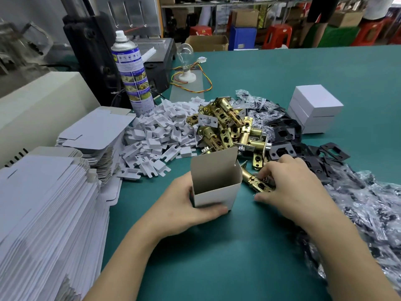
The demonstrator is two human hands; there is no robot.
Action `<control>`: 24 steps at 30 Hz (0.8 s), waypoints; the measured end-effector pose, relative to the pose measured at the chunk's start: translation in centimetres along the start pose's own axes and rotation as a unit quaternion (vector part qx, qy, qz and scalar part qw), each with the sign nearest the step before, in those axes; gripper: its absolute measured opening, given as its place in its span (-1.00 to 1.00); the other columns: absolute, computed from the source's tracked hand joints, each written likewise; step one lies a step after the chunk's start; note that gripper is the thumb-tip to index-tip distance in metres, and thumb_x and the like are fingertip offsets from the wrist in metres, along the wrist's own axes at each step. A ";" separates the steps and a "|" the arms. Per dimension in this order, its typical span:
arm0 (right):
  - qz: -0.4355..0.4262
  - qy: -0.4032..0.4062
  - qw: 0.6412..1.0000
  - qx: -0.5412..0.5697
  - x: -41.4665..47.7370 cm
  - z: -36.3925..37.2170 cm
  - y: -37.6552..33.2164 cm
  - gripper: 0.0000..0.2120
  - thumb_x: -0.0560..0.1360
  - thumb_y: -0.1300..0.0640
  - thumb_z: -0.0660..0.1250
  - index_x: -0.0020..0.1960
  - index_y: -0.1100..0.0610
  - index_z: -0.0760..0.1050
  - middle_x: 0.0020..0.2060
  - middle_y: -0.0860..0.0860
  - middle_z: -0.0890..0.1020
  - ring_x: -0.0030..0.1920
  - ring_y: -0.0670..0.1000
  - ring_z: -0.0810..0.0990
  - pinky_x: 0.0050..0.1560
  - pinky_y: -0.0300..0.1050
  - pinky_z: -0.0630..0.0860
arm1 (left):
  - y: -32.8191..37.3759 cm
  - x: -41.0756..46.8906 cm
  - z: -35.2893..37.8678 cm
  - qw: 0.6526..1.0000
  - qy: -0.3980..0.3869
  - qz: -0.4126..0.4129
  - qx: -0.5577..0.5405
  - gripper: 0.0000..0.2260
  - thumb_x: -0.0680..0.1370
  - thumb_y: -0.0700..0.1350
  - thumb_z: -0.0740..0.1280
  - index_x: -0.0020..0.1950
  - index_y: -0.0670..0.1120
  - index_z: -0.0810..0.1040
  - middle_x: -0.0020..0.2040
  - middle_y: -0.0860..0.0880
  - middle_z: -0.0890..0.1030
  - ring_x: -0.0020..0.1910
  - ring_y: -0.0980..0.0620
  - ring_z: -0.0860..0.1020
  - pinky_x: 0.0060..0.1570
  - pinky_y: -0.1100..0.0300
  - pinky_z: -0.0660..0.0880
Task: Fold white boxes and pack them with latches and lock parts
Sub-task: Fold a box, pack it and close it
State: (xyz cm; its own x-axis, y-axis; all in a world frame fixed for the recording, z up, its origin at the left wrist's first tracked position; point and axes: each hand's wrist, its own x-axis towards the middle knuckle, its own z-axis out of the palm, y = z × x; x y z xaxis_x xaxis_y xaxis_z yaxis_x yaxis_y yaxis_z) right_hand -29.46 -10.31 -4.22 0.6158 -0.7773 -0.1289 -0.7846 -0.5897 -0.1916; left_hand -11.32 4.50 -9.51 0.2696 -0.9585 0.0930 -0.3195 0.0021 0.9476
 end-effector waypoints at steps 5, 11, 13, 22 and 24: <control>0.024 0.021 0.999 -0.010 -0.1 -0.2 0.4 -0.60 0.35 -0.24 0.57 0.04 -0.14 0.48 0.06 -0.08 0.48 0.17 0.05 0.42 0.07 0.00 0.36 | -0.4 0.1 0.2 1.000 0.002 -0.010 0.003 -0.60 0.38 0.08 0.56 0.18 0.20 0.59 0.09 0.11 0.71 0.10 0.15 0.65 0.17 0.12 0.58; 0.024 -0.008 0.999 -0.031 -0.2 -0.5 1.1 -0.60 0.32 -0.31 0.56 -0.07 -0.19 0.42 0.00 -0.10 0.44 0.11 0.02 0.33 0.09 0.00 0.39 | -0.8 0.1 0.2 1.000 0.003 -0.016 -0.005 -0.58 0.38 0.08 0.55 0.21 0.21 0.59 0.11 0.15 0.70 0.16 0.06 0.65 0.17 0.14 0.58; 0.017 0.004 1.000 -0.025 0.0 -0.2 0.9 -0.65 0.36 -0.29 0.55 -0.08 -0.19 0.45 -0.03 -0.11 0.44 0.08 0.02 0.32 0.05 -0.02 0.37 | -0.8 0.2 0.3 1.000 0.004 -0.018 -0.011 -0.54 0.38 0.08 0.55 0.26 0.16 0.57 0.12 0.16 0.70 0.16 0.09 0.65 0.18 0.16 0.59; -0.008 0.099 0.988 0.119 0.2 0.0 0.2 -0.86 0.37 -0.07 0.43 -0.19 -0.08 0.49 -0.26 -0.14 0.50 -0.06 0.04 0.46 -0.11 -0.03 0.39 | -1.0 0.2 0.3 1.000 0.006 -0.019 -0.013 -0.51 0.39 0.07 0.55 0.30 0.09 0.56 0.12 0.15 0.70 0.15 0.10 0.65 0.19 0.15 0.58; -0.001 0.135 0.974 0.180 0.3 0.3 -0.3 -0.86 0.35 -0.07 0.43 -0.19 -0.07 0.50 -0.36 -0.11 0.54 -0.18 -0.01 0.51 -0.22 -0.07 0.37 | -1.0 0.3 0.3 1.000 0.004 -0.018 -0.011 -0.51 0.40 0.07 0.55 0.30 0.09 0.56 0.12 0.16 0.70 0.14 0.10 0.65 0.18 0.16 0.59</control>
State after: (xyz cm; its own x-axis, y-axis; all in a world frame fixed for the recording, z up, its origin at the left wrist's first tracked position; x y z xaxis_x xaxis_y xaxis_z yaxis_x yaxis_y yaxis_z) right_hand -29.02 -10.31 -4.53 0.5374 -0.8344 0.1224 -0.6769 -0.5133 -0.5275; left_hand -11.22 4.16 -10.55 0.2869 -0.9560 0.0616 -0.2899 -0.0253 0.9567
